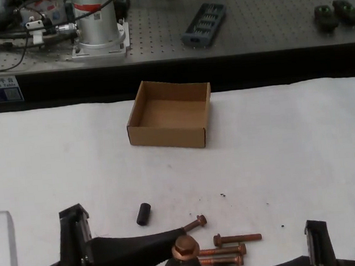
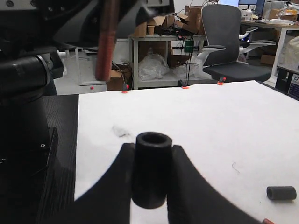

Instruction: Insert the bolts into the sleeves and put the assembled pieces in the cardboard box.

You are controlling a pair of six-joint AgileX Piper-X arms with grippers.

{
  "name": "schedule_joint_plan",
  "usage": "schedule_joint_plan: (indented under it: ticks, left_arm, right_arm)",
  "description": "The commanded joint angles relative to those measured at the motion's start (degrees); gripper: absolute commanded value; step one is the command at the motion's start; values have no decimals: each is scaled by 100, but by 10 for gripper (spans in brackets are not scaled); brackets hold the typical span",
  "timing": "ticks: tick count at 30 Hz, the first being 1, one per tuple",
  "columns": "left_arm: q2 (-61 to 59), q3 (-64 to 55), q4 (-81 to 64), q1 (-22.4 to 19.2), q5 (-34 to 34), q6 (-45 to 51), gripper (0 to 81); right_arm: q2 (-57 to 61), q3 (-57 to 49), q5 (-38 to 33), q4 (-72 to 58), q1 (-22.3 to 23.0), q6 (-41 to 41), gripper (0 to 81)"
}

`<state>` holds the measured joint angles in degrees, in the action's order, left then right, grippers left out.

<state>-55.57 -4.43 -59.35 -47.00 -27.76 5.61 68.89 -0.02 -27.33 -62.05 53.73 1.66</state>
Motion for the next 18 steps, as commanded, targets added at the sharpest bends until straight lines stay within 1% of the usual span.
schedule_joint_plan:
  ticks: [1, 7, 12, 18]
  left_arm:
    - [-135, -98, -265, -34, 46, 18, 6]
    - [-778, -235, -859, -301, 47, -28, 6]
    - [-1254, -359, -1291, -522, 47, -42, 6]
    - [-1497, -465, -1415, -548, 47, -42, 6]
  right_arm:
    - [19, -49, -179, -218, -23, 90, 55]
    - [19, -49, -451, -218, -23, 90, 55]
    - [19, -49, -451, -218, -23, 90, 55]
    - [19, -27, -470, -198, -23, 90, 55]
